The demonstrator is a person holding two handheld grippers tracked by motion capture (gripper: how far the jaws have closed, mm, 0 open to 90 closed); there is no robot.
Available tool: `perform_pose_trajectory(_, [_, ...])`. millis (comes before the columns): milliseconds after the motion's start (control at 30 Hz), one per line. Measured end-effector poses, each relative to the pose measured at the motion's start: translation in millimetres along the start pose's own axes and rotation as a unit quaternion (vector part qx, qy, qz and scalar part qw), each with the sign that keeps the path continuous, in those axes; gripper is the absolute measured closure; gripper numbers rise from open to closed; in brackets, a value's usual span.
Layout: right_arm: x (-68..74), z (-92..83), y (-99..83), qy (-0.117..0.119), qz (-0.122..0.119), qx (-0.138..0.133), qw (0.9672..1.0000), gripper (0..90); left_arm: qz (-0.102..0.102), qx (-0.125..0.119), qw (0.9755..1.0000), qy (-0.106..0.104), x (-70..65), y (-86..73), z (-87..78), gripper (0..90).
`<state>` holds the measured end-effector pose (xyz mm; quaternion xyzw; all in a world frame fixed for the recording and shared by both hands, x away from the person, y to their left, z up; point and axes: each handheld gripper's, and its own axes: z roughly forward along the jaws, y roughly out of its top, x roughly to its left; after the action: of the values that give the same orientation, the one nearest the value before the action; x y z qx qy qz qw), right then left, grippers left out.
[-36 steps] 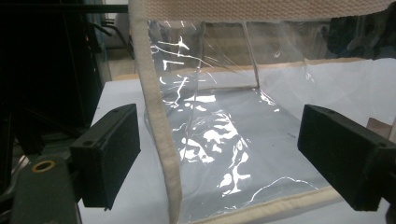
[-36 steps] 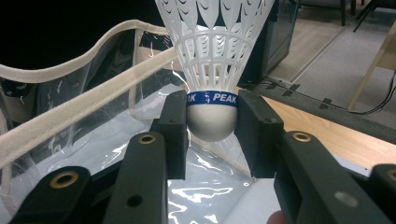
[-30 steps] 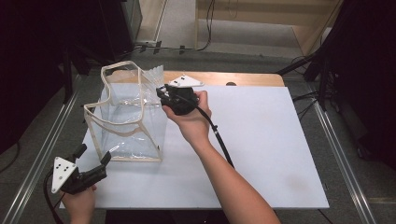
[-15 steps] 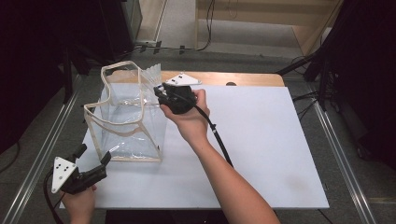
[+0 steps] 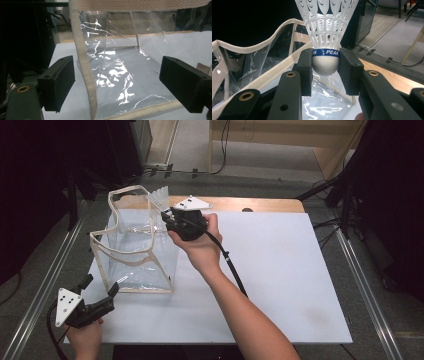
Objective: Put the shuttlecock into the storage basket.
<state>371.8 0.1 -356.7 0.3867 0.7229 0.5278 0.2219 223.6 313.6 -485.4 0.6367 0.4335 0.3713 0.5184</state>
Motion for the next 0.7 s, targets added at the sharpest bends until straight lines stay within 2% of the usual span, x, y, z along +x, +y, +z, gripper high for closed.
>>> perform_pose_trajectory(700, [12.5,-2.5,7.2,0.015,-0.006,-0.009,0.9998,62.9,0.003,0.001,1.0,0.001,-0.4,0.1,0.2,13.7])
